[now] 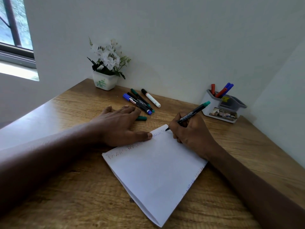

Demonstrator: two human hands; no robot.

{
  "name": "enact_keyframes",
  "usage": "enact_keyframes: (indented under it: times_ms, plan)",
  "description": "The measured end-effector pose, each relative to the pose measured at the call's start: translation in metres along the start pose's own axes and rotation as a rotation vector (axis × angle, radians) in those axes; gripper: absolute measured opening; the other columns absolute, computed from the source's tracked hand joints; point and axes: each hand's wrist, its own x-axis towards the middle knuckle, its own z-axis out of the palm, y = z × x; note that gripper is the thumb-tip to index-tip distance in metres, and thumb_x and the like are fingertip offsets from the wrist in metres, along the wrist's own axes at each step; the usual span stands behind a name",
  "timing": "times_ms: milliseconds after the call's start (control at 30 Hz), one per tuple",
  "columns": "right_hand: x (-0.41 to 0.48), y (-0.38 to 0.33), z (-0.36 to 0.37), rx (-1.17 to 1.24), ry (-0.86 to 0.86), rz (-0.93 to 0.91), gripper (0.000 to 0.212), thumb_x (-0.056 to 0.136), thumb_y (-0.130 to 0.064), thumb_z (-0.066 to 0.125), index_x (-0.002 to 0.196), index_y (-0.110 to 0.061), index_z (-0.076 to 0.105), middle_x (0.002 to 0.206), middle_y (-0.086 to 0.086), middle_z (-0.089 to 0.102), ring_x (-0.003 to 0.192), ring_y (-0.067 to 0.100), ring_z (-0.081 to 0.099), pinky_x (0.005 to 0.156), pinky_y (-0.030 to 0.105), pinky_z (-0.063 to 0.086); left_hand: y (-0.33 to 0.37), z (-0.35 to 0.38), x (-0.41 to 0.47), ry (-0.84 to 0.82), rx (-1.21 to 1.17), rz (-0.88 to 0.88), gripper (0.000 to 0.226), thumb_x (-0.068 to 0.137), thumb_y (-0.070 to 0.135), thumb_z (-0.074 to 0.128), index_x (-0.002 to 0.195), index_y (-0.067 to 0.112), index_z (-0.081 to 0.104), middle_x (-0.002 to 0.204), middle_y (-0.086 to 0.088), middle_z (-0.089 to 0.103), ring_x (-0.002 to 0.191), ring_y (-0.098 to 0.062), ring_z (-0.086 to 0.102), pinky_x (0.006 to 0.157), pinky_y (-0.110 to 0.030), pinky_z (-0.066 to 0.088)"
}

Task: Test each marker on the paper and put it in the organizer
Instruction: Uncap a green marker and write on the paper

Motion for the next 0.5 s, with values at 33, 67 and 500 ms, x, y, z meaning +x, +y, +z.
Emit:
enact_keyframes:
  times_ms: [33, 67, 500]
  plan:
    - [0.0, -0.0002, -0.0002, 0.003, 0.008, 0.0, 0.017, 0.091, -0.017, 0.067, 0.078, -0.006, 0.065, 0.056, -0.001, 0.067, 0.049, 0.007, 0.059, 0.05, 0.02, 0.05, 0.0005, -0.0001, 0.0, -0.001, 0.0, -0.002, 0.119, 0.063, 0.097, 0.015, 0.16, 0.03, 0.003, 0.17, 0.005, 0.002, 0.155, -0.013, 0.005, 0.122, -0.054, 0.003]
    - [-0.0002, -0.0004, -0.0002, 0.001, 0.006, 0.002, 0.017, 0.091, -0.017, 0.067, 0.079, -0.005, 0.065, 0.056, -0.001, 0.067, 0.049, 0.007, 0.06, 0.051, 0.021, 0.05, 0.0007, -0.0003, -0.0001, -0.004, 0.001, -0.004, 0.119, 0.063, 0.097, 0.015, 0.16, 0.03, 0.003, 0.17, 0.005, 0.002, 0.155, -0.013, 0.005, 0.122, -0.054, 0.003]
    - [-0.0027, -0.0025, 0.0004, 0.037, 0.041, 0.007, 0.017, 0.09, -0.013, 0.069, 0.073, -0.013, 0.064, 0.056, 0.0, 0.066, 0.049, 0.006, 0.06, 0.05, 0.02, 0.05, 0.0002, 0.0007, 0.0011, -0.015, 0.003, -0.017, 0.119, 0.062, 0.096, 0.014, 0.16, 0.03, 0.002, 0.169, 0.005, 0.0, 0.155, -0.014, 0.004, 0.122, -0.054, 0.003]
